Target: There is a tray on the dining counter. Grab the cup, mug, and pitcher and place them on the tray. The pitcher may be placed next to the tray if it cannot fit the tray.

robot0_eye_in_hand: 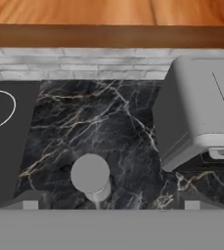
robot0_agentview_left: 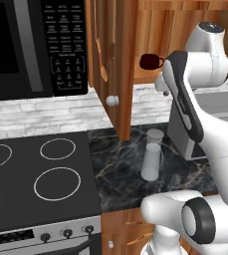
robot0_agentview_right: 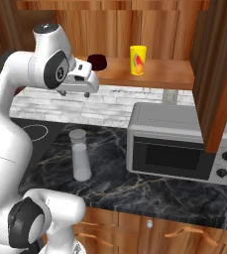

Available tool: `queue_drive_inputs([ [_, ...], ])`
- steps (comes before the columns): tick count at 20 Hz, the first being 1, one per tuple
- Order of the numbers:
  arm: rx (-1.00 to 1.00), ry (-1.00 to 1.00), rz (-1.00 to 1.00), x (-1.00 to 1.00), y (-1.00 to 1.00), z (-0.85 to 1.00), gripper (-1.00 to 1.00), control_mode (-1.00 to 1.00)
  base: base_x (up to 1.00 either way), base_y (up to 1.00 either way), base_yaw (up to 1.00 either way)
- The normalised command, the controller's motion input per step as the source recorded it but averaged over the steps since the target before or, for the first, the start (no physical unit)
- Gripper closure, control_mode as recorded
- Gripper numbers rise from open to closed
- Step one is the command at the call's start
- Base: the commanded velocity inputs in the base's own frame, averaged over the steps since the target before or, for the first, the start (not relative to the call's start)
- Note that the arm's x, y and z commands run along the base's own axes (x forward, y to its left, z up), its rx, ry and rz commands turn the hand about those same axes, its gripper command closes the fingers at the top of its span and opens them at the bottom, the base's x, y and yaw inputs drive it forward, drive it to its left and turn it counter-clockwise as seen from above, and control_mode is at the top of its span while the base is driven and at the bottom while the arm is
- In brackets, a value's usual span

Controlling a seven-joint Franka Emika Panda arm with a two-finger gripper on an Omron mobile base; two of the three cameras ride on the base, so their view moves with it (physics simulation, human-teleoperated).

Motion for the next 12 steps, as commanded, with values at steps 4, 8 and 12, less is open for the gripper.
queue_drive_inputs([
  [4, 0.02, -0.07, -0.09, -0.48, -0.26, 0.37, -1.00, -1.00, 0.00, 0.00, 0.00],
  [8, 0.07, -0.08, -0.13, -0.37, -0.22, 0.23, -1.00, -1.00, 0.00, 0.00, 0.00],
  [12, 0.18, -0.11, -0.15, -0.08, -0.24, 0.09, -1.00, -1.00, 0.00, 0.00, 0.00],
])
